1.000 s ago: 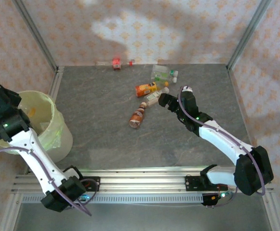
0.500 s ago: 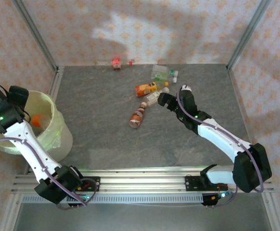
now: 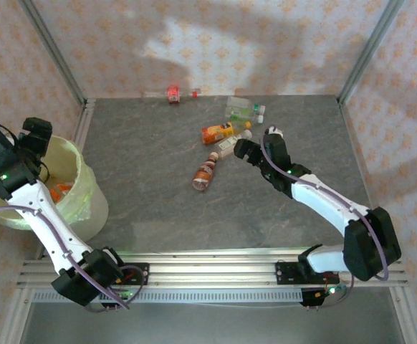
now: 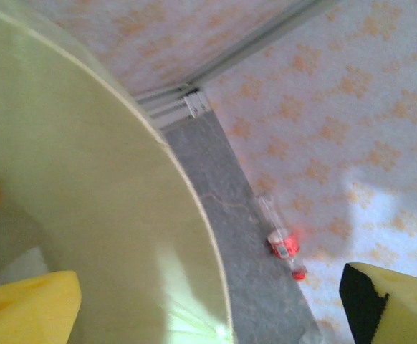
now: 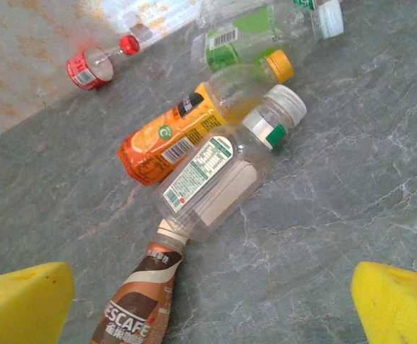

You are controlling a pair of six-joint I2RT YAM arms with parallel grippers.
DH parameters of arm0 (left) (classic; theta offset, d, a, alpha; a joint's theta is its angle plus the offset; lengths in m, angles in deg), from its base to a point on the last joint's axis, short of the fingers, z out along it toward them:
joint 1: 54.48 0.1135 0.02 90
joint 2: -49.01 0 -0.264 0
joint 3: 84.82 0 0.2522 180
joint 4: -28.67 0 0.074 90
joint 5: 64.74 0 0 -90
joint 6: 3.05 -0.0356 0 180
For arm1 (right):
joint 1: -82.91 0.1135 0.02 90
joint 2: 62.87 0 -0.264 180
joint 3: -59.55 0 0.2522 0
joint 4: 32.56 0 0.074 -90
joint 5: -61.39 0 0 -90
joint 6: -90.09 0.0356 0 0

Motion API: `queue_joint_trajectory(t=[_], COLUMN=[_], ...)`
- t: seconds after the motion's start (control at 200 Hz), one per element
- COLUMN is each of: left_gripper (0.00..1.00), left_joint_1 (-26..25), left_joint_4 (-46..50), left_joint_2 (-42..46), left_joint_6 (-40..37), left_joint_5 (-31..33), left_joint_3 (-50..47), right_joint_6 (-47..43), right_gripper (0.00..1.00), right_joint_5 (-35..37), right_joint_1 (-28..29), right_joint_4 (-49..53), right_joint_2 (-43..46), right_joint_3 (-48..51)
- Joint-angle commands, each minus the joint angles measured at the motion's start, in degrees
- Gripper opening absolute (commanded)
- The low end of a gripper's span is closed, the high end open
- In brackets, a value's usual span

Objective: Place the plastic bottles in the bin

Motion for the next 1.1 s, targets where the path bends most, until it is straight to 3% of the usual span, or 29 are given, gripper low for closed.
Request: queue_joint_trajectory(t=[0.0,0.31,0.53,0.646,0.866,1.096], left_gripper=[0.99,1.00,1.00,1.00,1.00,1.00], left_joint_1=[-3.7,-21.0,-29.5,-38.3,-56.2,-62.4], left_joint_4=[-3.2,-6.5,-11.0,-13.7,-16.3,-17.6], left_joint_2=[1.3,1.5,1.6,0.4,-3.5,-9.4], left_joint_6=[0.5,0.8,2.8,4.1,3.8,6.1], left_joint_5=[-3.5,2.6,3.3,5.6,16.5,20.8], left_joint_3=[0.4,3.2,1.3,-1.2,-4.0,-5.9], right_joint_6=[1.1,5.9,8.7,9.9,13.0,19.3], right_gripper=[0.99,0.99,0.99,0.99,0.99,0.99], right_joint_5=[0.4,-1.3,-0.9,-1.5,0.7,4.7], right_joint_1=[-0.2,-0.2,-0.2,-0.2,1.4,2.3], right_joint_4=[2.3,1.8,5.2,8.7,11.8,14.3], right_joint_2=[-3.4,-11.0,-16.1,-21.2,-29.3,-37.6], right_joint_3=[-3.8,-8.8,-13.1,-18.5,-26.9,-33.0])
